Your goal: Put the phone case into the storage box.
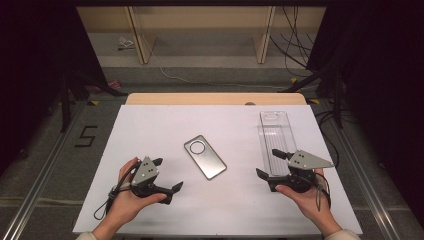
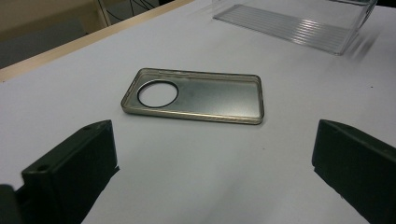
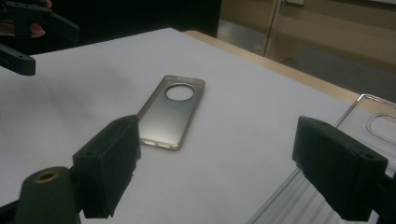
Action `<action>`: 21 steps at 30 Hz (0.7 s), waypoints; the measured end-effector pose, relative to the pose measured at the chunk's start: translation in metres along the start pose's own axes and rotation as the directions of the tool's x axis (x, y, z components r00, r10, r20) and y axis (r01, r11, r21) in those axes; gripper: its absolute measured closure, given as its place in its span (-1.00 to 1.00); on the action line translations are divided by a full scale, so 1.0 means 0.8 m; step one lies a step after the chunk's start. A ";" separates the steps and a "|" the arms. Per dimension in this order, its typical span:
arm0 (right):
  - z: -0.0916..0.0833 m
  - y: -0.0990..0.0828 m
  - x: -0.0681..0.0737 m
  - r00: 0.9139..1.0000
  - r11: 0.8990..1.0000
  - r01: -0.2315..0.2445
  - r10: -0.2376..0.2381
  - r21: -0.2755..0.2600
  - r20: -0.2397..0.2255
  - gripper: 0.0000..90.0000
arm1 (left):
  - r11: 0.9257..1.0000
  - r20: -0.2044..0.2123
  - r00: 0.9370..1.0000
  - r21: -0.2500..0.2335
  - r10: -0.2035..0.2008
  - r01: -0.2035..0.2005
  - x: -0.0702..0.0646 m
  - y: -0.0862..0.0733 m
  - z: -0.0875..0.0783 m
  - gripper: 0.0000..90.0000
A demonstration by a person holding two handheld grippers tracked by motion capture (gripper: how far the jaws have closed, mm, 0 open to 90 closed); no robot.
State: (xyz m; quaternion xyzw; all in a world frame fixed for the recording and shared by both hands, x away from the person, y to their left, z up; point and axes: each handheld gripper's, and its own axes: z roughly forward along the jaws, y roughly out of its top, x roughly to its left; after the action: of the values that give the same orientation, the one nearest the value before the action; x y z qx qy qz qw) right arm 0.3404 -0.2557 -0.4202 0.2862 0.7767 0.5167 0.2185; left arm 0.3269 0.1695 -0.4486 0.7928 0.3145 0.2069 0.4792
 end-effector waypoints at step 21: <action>0.070 0.032 0.033 0.997 0.987 0.042 -0.032 0.158 -0.065 0.78 | 1.000 0.007 1.000 0.007 0.003 -0.003 -0.002 0.000 0.004 -0.99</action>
State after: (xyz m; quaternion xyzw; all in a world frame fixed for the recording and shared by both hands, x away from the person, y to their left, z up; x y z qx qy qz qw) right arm 0.3619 -0.1925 -0.4185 0.2717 0.8272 0.4576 0.1802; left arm 0.3275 0.1663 -0.4502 0.7956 0.3125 0.2039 0.4772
